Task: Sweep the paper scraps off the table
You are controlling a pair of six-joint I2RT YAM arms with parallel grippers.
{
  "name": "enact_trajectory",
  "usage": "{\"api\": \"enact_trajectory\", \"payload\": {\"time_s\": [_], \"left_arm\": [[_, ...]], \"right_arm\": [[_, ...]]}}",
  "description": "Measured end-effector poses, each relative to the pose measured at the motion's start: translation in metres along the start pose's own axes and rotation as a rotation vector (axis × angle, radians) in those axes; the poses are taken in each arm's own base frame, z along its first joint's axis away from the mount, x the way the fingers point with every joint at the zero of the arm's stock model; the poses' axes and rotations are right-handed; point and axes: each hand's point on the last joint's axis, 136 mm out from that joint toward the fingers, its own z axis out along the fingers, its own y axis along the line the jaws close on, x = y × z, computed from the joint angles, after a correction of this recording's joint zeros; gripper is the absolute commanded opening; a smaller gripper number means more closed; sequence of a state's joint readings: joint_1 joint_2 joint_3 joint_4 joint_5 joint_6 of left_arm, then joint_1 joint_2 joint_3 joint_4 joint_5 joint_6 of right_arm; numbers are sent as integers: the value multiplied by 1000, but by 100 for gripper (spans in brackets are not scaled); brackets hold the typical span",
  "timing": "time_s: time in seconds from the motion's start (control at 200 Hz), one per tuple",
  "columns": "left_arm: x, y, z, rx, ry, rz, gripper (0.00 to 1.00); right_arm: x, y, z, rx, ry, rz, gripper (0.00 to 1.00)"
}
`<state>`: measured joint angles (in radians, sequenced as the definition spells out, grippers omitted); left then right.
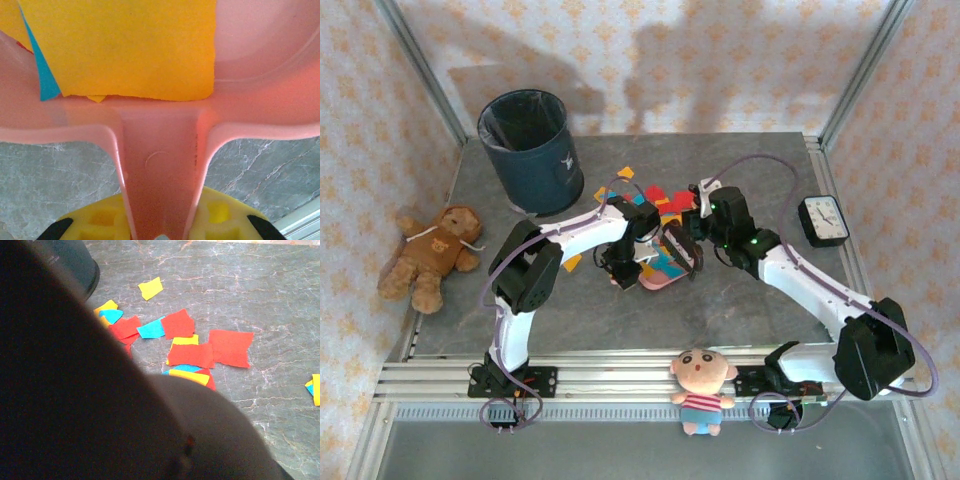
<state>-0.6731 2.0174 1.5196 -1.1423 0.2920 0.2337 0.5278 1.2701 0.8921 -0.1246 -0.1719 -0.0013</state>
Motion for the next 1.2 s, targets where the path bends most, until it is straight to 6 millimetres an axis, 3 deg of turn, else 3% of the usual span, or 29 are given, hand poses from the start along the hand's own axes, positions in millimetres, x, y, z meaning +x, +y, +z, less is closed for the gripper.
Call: {"api": "enact_trajectory", "payload": {"time_s": [0.165, 0.435, 0.585, 0.761, 0.946, 1.201], "left_arm": [[-3, 0, 0, -1, -11, 1, 0], [-5, -1, -15, -4, -84, -6, 0], [-7, 0, -43, -3, -182, -25, 0], [-12, 4, -76, -19, -280, -31, 0], [-27, 9, -116, -37, -377, -35, 0], [-32, 28, -168, -57, -481, -84, 0]], "right_arm": [[-8, -7, -15, 47, -38, 7, 0], [-41, -40, -66, 242, -217, 60, 0], [-41, -60, -82, 344, -244, 75, 0], [-30, -73, -86, 395, -216, 78, 0], [-18, -75, -83, 398, -184, 73, 0], [-16, -70, -80, 364, -174, 72, 0]]}}
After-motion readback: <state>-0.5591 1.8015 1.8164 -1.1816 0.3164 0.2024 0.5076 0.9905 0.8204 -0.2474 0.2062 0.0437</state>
